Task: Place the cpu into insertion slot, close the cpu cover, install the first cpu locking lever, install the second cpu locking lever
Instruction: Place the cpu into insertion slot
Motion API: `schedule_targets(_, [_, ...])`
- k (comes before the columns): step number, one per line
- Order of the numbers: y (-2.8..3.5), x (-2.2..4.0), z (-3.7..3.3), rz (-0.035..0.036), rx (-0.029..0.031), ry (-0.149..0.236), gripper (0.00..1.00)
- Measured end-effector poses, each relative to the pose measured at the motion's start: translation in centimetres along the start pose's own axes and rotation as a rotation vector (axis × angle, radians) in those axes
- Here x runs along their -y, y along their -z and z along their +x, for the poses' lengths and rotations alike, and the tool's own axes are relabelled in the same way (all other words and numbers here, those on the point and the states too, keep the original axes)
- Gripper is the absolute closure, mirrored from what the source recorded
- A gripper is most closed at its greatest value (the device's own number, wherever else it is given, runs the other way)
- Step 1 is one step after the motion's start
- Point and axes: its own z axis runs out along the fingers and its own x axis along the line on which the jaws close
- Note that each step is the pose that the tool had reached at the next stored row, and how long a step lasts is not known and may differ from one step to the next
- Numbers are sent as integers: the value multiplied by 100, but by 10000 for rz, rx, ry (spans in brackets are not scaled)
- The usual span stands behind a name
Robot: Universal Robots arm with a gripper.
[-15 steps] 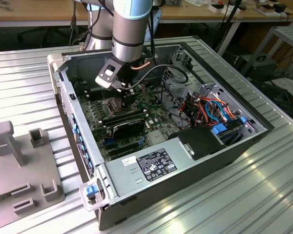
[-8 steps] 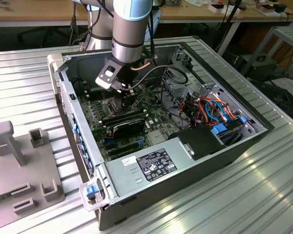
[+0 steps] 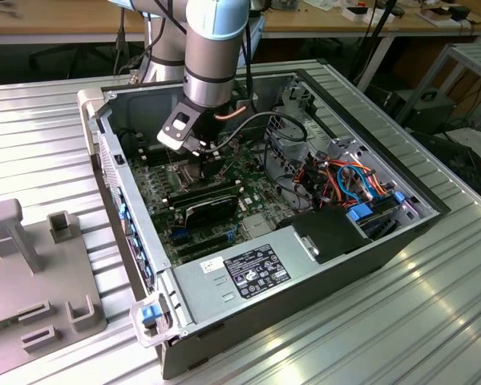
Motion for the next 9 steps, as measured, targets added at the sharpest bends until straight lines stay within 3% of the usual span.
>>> schedule_targets(9, [5,0,-1,4,2,-85,47])
